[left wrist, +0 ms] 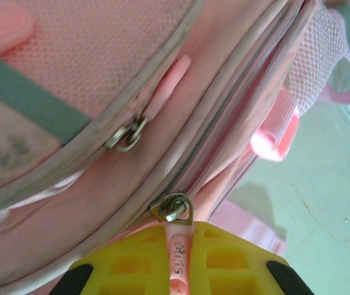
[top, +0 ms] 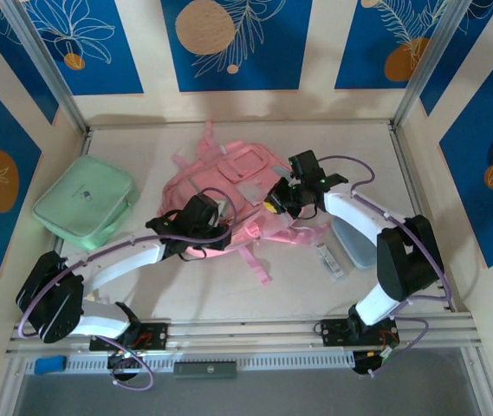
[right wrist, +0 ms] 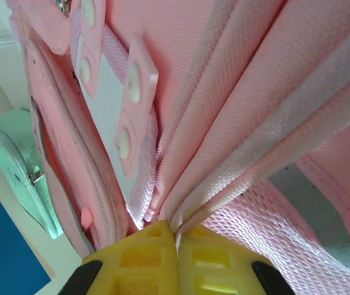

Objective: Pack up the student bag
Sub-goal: Unzip the student bag at the center of the table.

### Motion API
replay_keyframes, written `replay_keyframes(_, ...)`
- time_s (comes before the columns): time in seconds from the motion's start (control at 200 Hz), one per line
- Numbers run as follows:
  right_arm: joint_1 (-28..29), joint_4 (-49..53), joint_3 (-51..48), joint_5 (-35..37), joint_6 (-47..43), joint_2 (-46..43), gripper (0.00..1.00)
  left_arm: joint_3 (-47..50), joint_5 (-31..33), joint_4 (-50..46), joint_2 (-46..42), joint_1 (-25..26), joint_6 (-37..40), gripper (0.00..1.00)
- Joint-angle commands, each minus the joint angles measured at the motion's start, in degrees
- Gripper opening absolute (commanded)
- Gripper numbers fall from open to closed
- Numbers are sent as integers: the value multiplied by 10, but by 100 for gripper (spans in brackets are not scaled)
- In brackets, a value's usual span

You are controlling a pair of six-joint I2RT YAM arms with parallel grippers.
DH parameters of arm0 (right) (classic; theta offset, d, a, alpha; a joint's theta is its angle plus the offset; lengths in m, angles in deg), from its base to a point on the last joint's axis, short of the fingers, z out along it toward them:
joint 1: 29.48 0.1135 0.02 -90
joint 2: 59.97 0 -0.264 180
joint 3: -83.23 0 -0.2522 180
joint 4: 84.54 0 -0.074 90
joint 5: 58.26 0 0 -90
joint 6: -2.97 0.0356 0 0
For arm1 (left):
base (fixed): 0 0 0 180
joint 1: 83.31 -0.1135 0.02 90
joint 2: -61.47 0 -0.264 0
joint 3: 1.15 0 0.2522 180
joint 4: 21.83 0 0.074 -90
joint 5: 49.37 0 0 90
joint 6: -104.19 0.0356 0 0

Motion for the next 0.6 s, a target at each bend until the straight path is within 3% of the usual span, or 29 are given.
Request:
replay_keyframes(0.0, -12, -17, 28, 15, -38, 11, 0, 6, 7, -49, -20, -4, -8, 0)
replay_keyframes(0.15, 25, -20, -9, 22, -30, -20, 23, 6, -6, 2, -16, -1, -35, 0)
replay_keyframes(0.36, 89, -51, -96, 34, 54, -71, 51, 4, -16, 44, -6, 3, -57, 0)
replay_keyframes(0.485, 116, -63, -87, 55, 84, -45, 58, -2, -17, 44, -2, 9, -56, 0)
replay_keyframes(0.595, 108, -82, -37, 46, 66, 5, 55, -7, -13, 32, -6, 9, -56, 0)
